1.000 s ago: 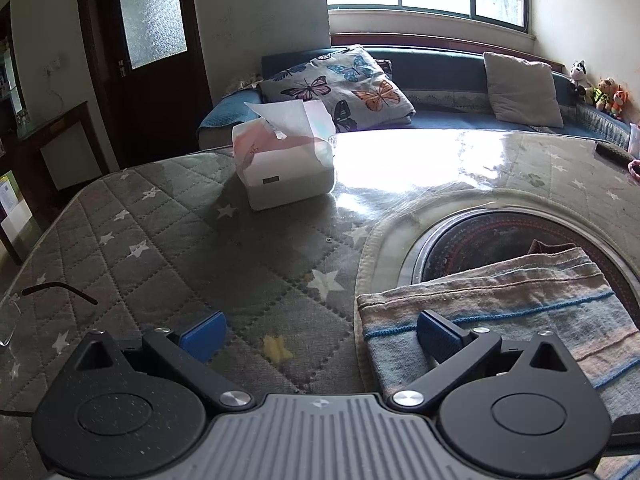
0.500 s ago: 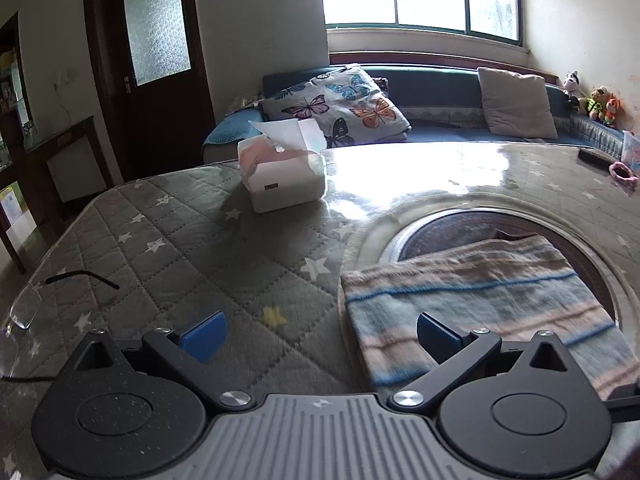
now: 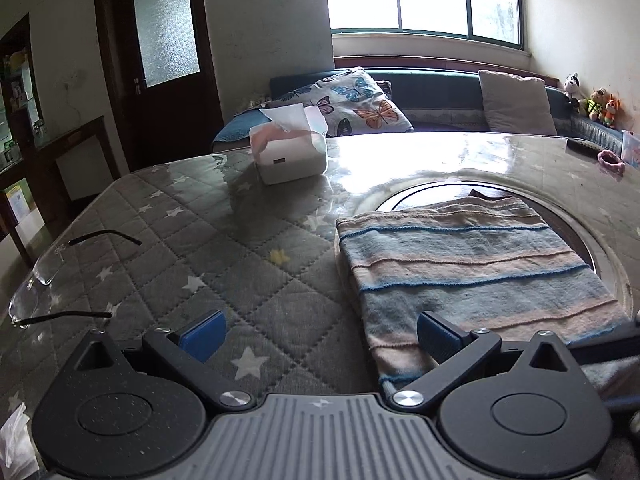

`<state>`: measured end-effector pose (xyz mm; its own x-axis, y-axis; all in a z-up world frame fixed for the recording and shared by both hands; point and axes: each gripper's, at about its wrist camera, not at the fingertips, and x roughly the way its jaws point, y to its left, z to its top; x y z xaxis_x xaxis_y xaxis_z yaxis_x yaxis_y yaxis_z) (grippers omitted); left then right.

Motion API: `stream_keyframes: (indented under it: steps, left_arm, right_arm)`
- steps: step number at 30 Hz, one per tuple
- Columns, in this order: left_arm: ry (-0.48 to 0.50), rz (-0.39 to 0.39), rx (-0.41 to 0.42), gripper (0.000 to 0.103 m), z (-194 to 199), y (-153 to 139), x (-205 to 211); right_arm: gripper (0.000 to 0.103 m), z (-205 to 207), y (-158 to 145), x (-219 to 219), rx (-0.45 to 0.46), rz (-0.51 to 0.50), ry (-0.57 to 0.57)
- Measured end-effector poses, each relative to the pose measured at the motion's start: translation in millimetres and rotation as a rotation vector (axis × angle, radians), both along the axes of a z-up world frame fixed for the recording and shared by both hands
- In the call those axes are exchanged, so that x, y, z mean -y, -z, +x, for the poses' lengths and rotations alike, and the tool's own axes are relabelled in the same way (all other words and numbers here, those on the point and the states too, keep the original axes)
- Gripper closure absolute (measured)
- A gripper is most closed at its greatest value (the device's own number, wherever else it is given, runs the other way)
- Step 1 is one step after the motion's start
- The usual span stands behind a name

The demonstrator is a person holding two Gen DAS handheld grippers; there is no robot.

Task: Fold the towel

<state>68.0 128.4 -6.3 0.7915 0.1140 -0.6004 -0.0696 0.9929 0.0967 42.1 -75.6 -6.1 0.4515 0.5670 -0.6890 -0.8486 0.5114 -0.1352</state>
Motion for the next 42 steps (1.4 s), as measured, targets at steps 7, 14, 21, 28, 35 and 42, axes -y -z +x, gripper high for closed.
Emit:
stream_keyframes:
  steps: [7,14,21,28,35,42]
  left_arm:
    - [-0.032,-0.052,-0.007,0.0,-7,9,-4]
    - [-0.04,-0.061,-0.011,0.0,-13,10,-5]
    - [-0.046,-0.055,-0.015,0.0,-16,10,-4]
    - [-0.045,-0.051,-0.019,0.0,-19,10,-4]
    - [-0.044,-0.045,-0.025,0.0,-18,9,-3]
    - [-0.039,-0.051,-0.031,0.0,-18,9,-5]
  right_arm:
    - [0.074,5,13,21,-0.049,-0.028,0.067]
    - [0.067,8,6,45,-0.081,0.027,0.133]
    - [0.066,12,9,59,-0.123,0.033,0.162]
    - [0.066,10,8,69,-0.125,0.009,0.151]
    - [0.066,42,-1,64,-0.088,0.067,0.212]
    - [0.066,79,17,61,-0.15,0.071,0.279]
